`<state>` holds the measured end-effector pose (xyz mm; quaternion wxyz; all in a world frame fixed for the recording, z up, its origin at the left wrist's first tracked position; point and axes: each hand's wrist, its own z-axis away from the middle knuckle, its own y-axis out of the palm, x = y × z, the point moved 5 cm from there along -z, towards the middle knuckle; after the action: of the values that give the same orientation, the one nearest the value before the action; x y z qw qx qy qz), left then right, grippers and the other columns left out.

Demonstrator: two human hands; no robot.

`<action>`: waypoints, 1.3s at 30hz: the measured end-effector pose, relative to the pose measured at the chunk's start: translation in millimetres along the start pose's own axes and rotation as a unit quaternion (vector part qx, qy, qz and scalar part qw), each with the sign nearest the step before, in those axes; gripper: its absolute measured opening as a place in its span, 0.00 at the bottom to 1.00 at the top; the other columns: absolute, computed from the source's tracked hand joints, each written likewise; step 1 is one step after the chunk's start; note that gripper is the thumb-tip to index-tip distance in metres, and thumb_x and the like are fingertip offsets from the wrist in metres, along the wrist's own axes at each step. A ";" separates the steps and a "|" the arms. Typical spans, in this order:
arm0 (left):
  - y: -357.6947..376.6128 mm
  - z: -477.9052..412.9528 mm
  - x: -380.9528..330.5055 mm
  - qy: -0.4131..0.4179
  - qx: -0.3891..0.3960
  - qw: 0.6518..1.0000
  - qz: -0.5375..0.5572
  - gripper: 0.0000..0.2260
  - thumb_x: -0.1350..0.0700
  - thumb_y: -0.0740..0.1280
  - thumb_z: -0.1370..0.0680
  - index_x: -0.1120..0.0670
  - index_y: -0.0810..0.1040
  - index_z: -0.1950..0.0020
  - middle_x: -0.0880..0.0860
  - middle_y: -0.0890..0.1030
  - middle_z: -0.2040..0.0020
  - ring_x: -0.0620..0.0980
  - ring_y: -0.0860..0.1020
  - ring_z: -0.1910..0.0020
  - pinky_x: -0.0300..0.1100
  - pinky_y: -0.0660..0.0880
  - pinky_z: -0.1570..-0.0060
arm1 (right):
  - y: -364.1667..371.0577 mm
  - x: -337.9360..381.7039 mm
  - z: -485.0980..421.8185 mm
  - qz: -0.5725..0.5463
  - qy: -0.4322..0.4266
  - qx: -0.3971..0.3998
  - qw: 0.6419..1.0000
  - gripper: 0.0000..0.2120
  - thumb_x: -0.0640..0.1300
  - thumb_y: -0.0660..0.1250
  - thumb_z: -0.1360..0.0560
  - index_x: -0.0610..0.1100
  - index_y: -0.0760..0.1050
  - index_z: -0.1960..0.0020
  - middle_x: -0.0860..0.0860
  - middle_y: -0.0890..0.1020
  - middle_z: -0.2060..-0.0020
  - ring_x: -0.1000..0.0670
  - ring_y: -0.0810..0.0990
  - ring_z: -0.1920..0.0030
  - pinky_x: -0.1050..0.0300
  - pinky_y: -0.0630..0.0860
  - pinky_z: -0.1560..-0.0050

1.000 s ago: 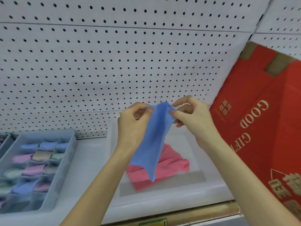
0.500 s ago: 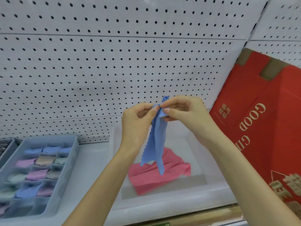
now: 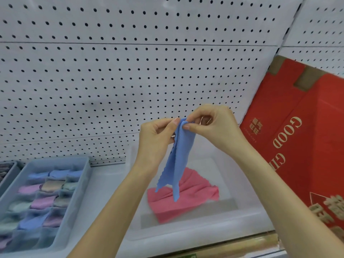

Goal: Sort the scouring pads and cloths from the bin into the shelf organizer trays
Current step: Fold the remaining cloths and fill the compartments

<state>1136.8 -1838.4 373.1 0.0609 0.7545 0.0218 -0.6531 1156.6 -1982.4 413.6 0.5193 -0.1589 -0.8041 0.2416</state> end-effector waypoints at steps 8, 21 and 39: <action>6.1 5.2 1.5 -0.022 0.094 0.995 0.006 0.09 0.64 0.70 0.25 0.59 0.82 0.46 0.54 0.86 0.52 0.49 0.84 0.50 0.39 0.79 0.49 | -1.9 -5.0 -1.6 0.059 -0.022 -0.030 0.998 0.13 0.47 0.76 0.33 0.59 0.73 0.60 0.57 0.74 0.53 0.58 0.71 0.48 0.75 0.64 0.53; 34.9 26.3 23.9 -0.067 0.206 0.976 -0.009 0.12 0.64 0.64 0.21 0.60 0.72 0.37 0.52 0.82 0.46 0.38 0.81 0.53 0.30 0.75 0.56 | -12.1 2.3 -6.5 -0.120 0.004 -0.031 0.992 0.10 0.41 0.72 0.27 0.44 0.73 0.64 0.58 0.76 0.71 0.59 0.72 0.68 0.69 0.69 0.64; 22.1 40.3 98.9 -0.253 0.025 0.963 0.085 0.05 0.56 0.59 0.17 0.53 0.73 0.44 0.56 0.80 0.45 0.51 0.81 0.50 0.47 0.79 0.51 | 59.8 -99.0 79.4 -0.272 0.337 0.041 0.900 0.10 0.44 0.68 0.24 0.39 0.79 0.60 0.46 0.81 0.64 0.47 0.78 0.62 0.59 0.73 0.64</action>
<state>1114.1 -1869.8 271.1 0.1012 0.5653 -0.0746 -0.8152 1125.0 -2000.5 278.1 0.8112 0.0158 -0.5819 0.0558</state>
